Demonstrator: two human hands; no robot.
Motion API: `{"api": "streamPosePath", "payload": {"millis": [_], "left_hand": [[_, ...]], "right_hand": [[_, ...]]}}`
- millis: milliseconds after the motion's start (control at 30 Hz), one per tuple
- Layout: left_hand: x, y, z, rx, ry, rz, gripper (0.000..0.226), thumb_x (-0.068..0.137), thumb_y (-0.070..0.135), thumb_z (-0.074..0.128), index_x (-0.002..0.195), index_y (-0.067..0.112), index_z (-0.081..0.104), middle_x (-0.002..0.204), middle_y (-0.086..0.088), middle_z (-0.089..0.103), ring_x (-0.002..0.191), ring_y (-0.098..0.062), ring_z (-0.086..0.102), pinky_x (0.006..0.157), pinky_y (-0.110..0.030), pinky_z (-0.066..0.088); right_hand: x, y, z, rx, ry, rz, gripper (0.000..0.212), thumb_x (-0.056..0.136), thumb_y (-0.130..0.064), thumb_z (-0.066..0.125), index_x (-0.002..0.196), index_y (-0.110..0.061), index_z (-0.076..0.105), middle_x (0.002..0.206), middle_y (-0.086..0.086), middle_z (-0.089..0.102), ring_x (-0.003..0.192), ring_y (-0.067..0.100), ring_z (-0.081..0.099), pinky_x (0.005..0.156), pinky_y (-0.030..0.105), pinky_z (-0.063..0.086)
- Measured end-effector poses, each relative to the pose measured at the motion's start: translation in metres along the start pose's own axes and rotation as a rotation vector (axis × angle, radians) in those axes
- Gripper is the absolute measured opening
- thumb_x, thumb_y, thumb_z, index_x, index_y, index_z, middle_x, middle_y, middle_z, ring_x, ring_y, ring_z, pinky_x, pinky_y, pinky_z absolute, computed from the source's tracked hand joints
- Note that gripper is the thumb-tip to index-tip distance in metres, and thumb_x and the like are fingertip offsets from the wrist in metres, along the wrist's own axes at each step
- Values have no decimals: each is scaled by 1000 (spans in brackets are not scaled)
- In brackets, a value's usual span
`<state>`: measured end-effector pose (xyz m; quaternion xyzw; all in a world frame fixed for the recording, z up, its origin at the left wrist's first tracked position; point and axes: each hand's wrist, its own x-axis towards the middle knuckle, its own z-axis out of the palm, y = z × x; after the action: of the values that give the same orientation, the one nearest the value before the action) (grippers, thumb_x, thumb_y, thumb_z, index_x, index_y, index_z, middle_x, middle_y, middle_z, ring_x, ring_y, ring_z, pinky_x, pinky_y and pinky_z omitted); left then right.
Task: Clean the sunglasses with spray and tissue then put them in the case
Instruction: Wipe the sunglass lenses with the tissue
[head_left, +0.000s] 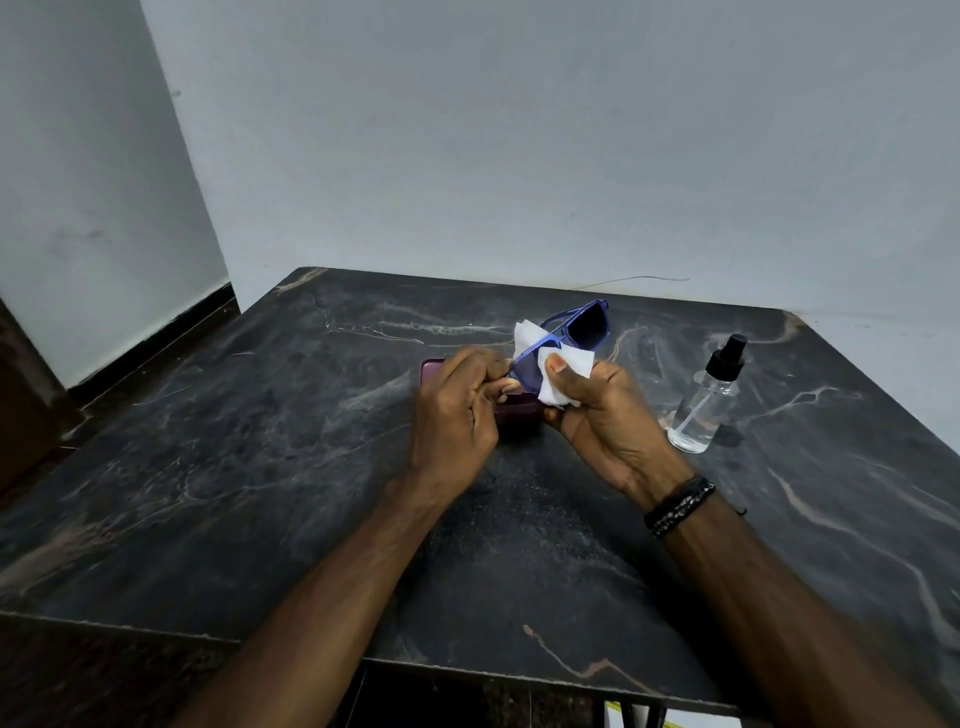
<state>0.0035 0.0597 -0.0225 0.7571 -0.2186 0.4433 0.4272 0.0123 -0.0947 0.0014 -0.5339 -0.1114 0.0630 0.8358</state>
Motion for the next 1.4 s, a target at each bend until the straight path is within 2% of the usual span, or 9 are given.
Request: {"api": "streamPosePath", "payload": {"millis": [133, 367, 533, 600, 733, 900, 1067, 1133, 1400], "left_hand": [[0, 0, 0, 23, -15, 14, 27, 71, -30, 58, 81, -7, 65, 84, -14, 65, 78, -10, 58, 75, -7, 43], [-2, 2, 4, 37, -2, 22, 20, 74, -26, 65, 81, -7, 66, 84, -14, 67, 80, -4, 57, 76, -4, 42], [-1, -1, 0, -10, 21, 18, 16, 78, -21, 62, 83, -6, 66, 84, -13, 66, 76, -19, 64, 67, -25, 54], [-1, -2, 0, -20, 14, 11, 17, 77, -23, 61, 81, -7, 65, 85, -14, 66, 75, -20, 64, 68, -22, 53], [-1, -1, 0, 30, -31, 26, 20, 74, -25, 63, 81, -6, 66, 86, -14, 67, 77, -19, 64, 75, -11, 45], [-2, 1, 1, 78, -24, 42, 22, 72, -24, 66, 83, -5, 69, 87, -12, 69, 79, -13, 62, 78, -7, 41], [-2, 0, 0, 28, -1, 37, 25, 72, -27, 62, 86, -7, 68, 90, -16, 68, 83, -16, 64, 77, -14, 49], [-1, -2, 0, 27, 1, 27, 27, 71, -28, 61, 86, -6, 68, 92, -15, 68, 83, -21, 66, 76, -18, 50], [-1, 3, -2, 46, -56, 69, 26, 71, -24, 58, 85, -6, 70, 90, -15, 69, 79, -23, 66, 75, -18, 49]], "right_hand": [[-1, 1, -2, 11, -23, 15, 42, 91, -5, 58, 129, 12, 52, 127, 28, 59, 101, 26, 65, 85, 34, 56], [2, 2, 2, -44, -1, 39, 42, 96, -29, 50, 123, 0, 62, 123, 20, 65, 97, 25, 65, 87, 39, 50], [1, 4, -4, -39, -49, 43, 40, 92, -19, 54, 124, 4, 59, 116, 14, 68, 89, 18, 63, 63, 24, 42], [0, 4, -6, -37, -85, 25, 36, 91, -14, 58, 123, 4, 60, 122, 14, 66, 92, 16, 64, 62, 22, 45], [1, 7, -6, -59, -94, 4, 54, 79, -19, 73, 125, 7, 59, 128, 23, 62, 112, 35, 61, 95, 46, 50], [0, 11, 0, -143, 18, 5, 64, 60, -42, 87, 105, 1, 72, 109, 30, 67, 94, 35, 62, 89, 49, 45], [0, 8, -1, -65, -35, 16, 49, 80, -31, 69, 116, 2, 67, 110, 25, 68, 97, 32, 65, 82, 37, 50], [-1, 8, -2, -67, -55, -4, 52, 76, -32, 79, 114, 2, 68, 115, 28, 65, 104, 39, 54, 83, 44, 36], [1, 15, -1, -134, 32, -7, 66, 50, -48, 92, 96, -5, 76, 97, 24, 71, 95, 37, 56, 86, 49, 33]]}}
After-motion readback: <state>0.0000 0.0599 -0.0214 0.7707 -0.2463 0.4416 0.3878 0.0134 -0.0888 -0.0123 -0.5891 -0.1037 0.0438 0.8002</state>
